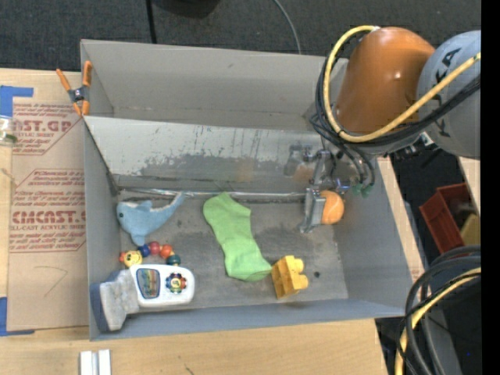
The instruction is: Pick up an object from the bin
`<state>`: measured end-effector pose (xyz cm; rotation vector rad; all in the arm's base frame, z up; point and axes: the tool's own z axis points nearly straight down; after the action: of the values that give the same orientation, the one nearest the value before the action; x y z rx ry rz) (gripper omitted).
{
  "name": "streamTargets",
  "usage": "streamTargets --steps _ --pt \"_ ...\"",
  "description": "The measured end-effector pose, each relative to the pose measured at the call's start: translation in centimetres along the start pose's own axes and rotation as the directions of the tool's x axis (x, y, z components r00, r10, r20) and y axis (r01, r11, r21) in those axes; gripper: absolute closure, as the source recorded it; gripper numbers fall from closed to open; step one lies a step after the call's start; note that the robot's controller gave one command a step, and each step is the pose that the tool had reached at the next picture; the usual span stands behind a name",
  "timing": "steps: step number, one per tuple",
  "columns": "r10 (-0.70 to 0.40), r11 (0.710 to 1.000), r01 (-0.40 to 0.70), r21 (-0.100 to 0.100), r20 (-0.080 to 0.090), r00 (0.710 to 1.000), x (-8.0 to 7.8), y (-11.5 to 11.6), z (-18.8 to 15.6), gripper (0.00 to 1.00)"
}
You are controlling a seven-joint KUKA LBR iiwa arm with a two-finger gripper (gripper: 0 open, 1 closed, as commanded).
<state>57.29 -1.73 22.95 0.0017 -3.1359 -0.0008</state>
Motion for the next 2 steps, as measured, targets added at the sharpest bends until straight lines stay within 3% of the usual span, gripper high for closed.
streamTargets --steps 1,2 --pt "0.0 1.0 0.0 0.0 0.008 1.0 -0.1 0.0 -0.5 0.0" --pt "0.096 0.995 -0.096 -0.001 0.01 0.995 1.2 1.4 3.6 0.0"
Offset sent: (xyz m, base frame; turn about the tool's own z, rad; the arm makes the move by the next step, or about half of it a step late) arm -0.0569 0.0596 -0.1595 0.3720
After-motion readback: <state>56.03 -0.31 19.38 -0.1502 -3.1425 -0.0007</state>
